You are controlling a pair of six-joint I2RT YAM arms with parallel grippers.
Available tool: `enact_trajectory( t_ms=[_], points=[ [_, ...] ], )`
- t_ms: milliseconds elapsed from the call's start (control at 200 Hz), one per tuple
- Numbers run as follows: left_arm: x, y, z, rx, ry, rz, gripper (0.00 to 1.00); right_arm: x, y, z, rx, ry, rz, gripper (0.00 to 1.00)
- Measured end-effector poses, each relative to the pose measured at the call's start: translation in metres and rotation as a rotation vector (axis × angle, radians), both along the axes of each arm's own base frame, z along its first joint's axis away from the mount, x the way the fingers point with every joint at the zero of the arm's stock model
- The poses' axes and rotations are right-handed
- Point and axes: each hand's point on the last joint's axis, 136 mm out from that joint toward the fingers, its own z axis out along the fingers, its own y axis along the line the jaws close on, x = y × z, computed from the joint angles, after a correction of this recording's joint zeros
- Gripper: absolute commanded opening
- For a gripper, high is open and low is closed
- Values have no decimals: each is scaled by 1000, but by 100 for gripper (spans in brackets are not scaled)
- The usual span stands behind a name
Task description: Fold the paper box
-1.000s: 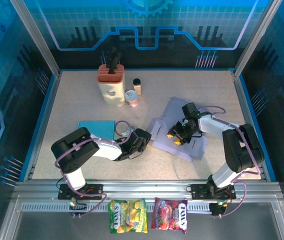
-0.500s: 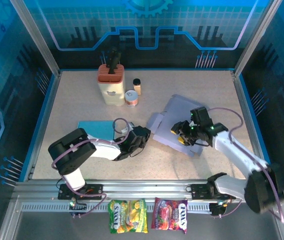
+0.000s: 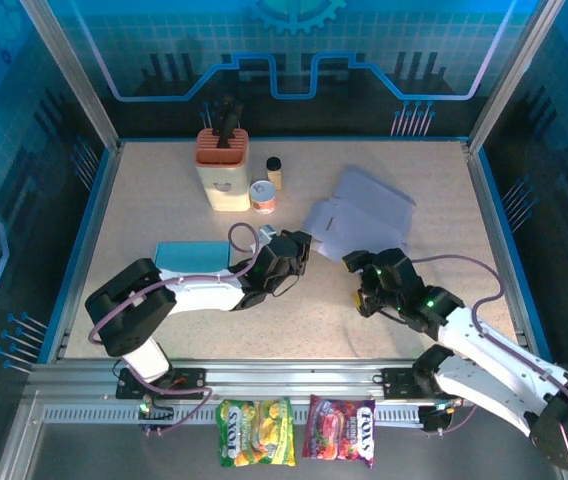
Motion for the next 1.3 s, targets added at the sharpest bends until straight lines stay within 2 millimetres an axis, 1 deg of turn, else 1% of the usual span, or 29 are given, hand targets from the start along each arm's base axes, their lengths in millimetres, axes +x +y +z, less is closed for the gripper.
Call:
enact_trajectory(
  t_ms=[190, 255, 385, 450, 535, 615, 695, 800, 935, 1206, 1236, 1301],
  points=[
    [-3, 1, 0, -7, 21, 6, 0, 23, 3, -9, 8, -4, -80, 87],
    [-4, 2, 2, -15, 24, 8, 0, 29, 2, -9, 13, -15, -99, 84],
    [-5, 2, 7, -32, 28, 13, 0, 42, -7, -4, 31, -41, -149, 75],
    [-6, 3, 10, -35, 24, 15, 0, 47, -12, -1, 33, -55, -166, 70],
    [-7, 4, 12, -40, 24, 16, 0, 52, -20, 3, 31, -73, -186, 58],
    [-7, 4, 13, -45, 29, 19, 0, 56, -27, 9, 33, -94, -204, 50],
    [-8, 4, 12, -48, 34, 20, 0, 58, -31, 14, 38, -112, -214, 44],
    [-9, 3, 11, -47, 40, 19, 0, 60, -34, 21, 38, -129, -212, 36],
    [-10, 3, 11, -47, 42, 19, 0, 63, -35, 29, 41, -146, -205, 23],
    [-9, 2, 13, -47, 43, 19, 0, 70, -38, 35, 34, -148, -200, 0],
    [-9, 2, 12, -46, 44, 18, 7, 72, -38, 36, 34, -148, -199, 0],
    [-10, 2, 13, -46, 45, 14, 27, 76, -39, 39, 35, -144, -197, 0]
  ],
)
